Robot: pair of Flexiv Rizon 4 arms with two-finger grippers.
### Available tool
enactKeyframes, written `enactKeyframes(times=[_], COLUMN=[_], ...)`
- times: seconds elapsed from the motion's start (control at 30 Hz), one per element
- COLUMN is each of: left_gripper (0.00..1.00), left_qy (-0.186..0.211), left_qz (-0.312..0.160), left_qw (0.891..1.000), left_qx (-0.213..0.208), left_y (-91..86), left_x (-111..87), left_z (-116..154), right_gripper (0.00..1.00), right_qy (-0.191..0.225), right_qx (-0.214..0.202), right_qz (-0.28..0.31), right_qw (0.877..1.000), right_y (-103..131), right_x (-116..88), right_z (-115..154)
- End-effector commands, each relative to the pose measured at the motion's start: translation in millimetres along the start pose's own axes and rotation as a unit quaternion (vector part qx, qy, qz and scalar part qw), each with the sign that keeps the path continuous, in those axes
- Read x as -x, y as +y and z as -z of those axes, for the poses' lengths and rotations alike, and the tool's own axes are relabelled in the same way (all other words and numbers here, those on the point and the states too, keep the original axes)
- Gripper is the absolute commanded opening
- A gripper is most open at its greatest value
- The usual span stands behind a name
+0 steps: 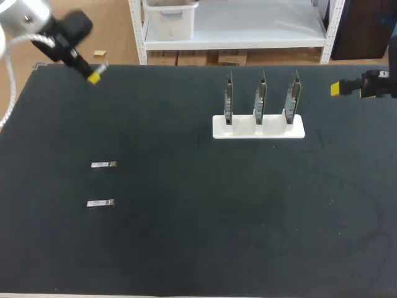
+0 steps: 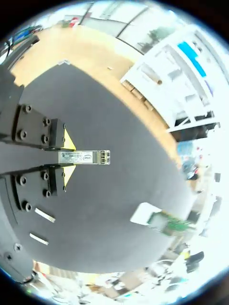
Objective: Pick up the optical module with the left hand, and insert it into the network port with the right hand.
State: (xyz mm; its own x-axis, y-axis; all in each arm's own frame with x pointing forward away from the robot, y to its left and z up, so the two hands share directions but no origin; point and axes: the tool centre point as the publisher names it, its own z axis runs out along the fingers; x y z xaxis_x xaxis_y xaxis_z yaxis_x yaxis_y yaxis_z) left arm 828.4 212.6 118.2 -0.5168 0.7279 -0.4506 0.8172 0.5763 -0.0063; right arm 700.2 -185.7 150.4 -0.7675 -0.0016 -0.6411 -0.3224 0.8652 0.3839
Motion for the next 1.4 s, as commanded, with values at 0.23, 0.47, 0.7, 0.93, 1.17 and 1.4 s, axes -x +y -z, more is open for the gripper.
enactKeyframes(times=[0.23, 0.47, 0.7, 0.93, 1.17, 1.4], left_gripper=[0.00, 0.00, 0.00, 0.00, 0.00, 0.00], left_qy=[-0.342, -0.390, -0.398, -0.410, -0.408, -0.411], left_qz=[0.113, 0.054, -0.003, -0.050, -0.094, -0.116], left_qw=[0.929, 0.918, 0.917, 0.910, 0.903, 0.891], left_qx=[0.080, 0.048, 0.013, -0.040, -0.092, -0.152], left_y=[-13.3, -38.0, -65.7, -99.1, -127.0, -152.2], left_x=[36.2, 75.7, 112.8, 148.8, 177.7, 197.9], left_z=[71, 81, 70, 58, 46, 30], right_gripper=[1.00, 1.00, 1.00, 1.00, 1.00, 1.00], right_qy=[-0.001, -0.001, -0.001, -0.001, -0.001, -0.001], right_qx=[-0.002, -0.002, -0.002, -0.002, -0.002, -0.002], right_qz=[0.000, 0.000, 0.000, 0.000, 0.000, 0.000], right_qw=[1.000, 1.000, 1.000, 1.000, 1.000, 1.000], right_y=[1, 1, 1, 1, 1, 1], right_x=[0, 0, 0, 0, 0, 0], right_z=[0, 0, 0, 0, 0, 0])
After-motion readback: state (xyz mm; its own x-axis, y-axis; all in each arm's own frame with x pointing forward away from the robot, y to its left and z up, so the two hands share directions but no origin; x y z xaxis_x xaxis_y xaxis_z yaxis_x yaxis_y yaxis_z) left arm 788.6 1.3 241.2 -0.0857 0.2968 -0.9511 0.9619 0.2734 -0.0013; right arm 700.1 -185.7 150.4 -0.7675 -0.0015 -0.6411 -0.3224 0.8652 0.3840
